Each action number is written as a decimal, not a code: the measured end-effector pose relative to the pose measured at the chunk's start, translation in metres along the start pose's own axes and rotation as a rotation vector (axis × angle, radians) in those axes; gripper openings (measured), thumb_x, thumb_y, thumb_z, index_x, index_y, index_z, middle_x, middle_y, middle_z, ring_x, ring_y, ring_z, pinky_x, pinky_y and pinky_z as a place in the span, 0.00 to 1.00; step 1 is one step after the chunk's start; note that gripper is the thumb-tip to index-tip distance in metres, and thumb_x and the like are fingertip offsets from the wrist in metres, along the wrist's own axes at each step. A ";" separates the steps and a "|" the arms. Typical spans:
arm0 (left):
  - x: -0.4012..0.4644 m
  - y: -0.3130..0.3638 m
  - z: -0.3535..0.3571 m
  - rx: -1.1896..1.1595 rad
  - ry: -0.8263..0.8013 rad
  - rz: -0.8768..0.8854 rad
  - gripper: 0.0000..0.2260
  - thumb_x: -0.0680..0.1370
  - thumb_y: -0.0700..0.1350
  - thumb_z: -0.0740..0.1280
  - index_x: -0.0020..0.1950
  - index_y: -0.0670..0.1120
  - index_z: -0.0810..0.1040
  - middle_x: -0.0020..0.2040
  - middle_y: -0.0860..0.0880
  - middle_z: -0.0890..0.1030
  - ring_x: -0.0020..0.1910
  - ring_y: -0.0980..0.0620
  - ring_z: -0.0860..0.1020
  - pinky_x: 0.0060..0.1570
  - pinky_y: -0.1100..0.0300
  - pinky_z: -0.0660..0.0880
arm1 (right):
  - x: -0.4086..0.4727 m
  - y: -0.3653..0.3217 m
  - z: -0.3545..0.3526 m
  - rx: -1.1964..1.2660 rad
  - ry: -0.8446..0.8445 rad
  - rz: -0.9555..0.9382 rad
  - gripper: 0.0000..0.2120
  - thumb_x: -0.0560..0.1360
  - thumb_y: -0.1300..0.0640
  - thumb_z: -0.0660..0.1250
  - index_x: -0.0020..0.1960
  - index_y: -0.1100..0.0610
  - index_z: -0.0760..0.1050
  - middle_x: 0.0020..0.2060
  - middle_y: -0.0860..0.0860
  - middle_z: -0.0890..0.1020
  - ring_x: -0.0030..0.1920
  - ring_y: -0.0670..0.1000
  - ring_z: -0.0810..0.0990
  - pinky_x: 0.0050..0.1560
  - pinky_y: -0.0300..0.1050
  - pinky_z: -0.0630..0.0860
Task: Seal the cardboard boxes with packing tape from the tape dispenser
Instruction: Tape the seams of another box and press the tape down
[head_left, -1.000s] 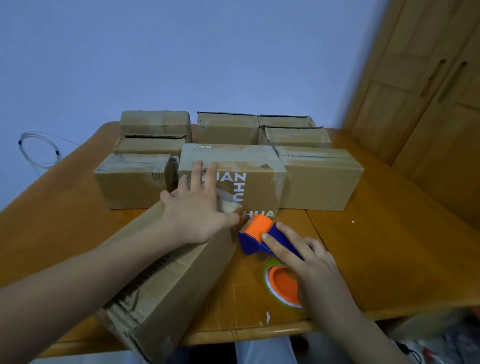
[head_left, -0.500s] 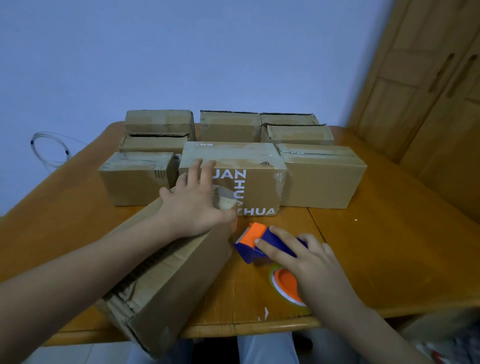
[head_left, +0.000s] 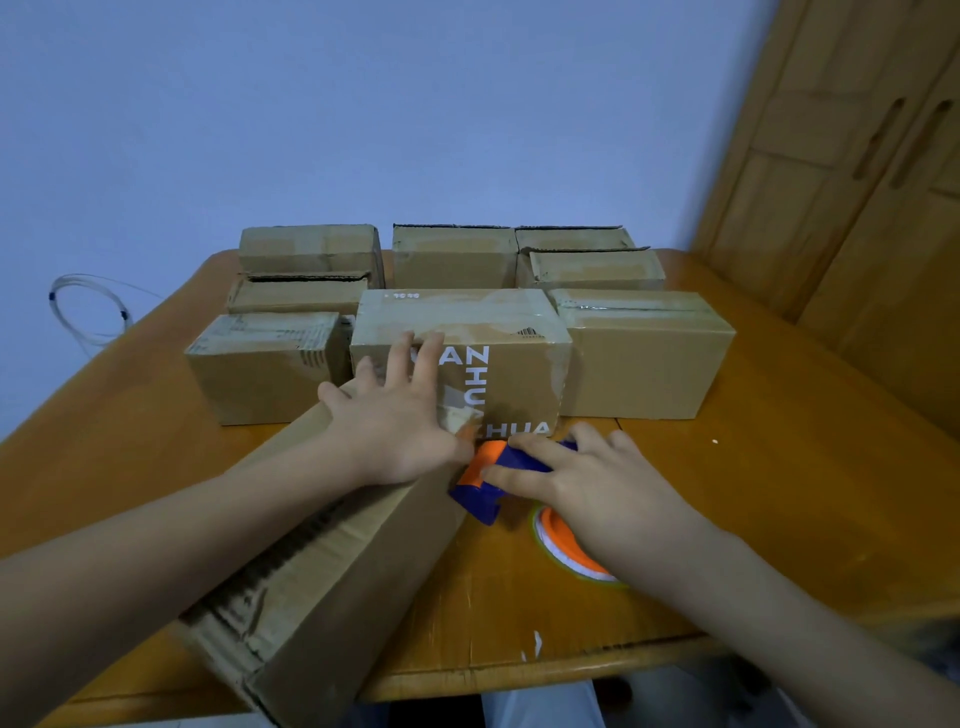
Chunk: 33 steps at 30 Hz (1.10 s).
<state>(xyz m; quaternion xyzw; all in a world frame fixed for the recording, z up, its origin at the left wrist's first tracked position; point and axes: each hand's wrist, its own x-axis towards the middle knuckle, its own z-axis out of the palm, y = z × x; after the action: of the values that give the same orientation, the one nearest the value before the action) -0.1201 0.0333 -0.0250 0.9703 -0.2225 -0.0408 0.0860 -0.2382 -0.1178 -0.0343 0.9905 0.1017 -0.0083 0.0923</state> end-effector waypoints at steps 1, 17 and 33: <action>-0.001 -0.001 0.001 -0.007 0.007 0.003 0.48 0.71 0.64 0.66 0.76 0.58 0.34 0.78 0.52 0.38 0.77 0.39 0.46 0.68 0.33 0.52 | 0.002 -0.001 -0.002 -0.027 -0.016 -0.005 0.29 0.83 0.60 0.53 0.76 0.38 0.46 0.77 0.51 0.50 0.69 0.61 0.58 0.62 0.57 0.62; -0.005 -0.001 -0.002 -0.071 -0.014 0.009 0.50 0.71 0.61 0.68 0.75 0.58 0.30 0.77 0.52 0.33 0.77 0.37 0.42 0.69 0.33 0.47 | 0.014 -0.024 -0.016 -0.206 -0.115 0.067 0.28 0.80 0.57 0.62 0.75 0.43 0.55 0.74 0.56 0.57 0.68 0.66 0.58 0.62 0.61 0.62; -0.007 -0.033 -0.018 0.092 -0.181 0.365 0.50 0.67 0.65 0.63 0.69 0.63 0.23 0.77 0.56 0.33 0.78 0.44 0.42 0.72 0.35 0.48 | 0.005 0.037 0.018 0.483 -0.052 0.275 0.39 0.75 0.72 0.57 0.71 0.33 0.60 0.48 0.44 0.65 0.48 0.47 0.70 0.41 0.37 0.67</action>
<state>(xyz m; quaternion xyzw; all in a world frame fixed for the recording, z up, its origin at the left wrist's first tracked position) -0.1105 0.0685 -0.0132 0.9091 -0.4031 -0.1012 0.0272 -0.2255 -0.1552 -0.0455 0.9878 -0.0409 -0.0451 -0.1435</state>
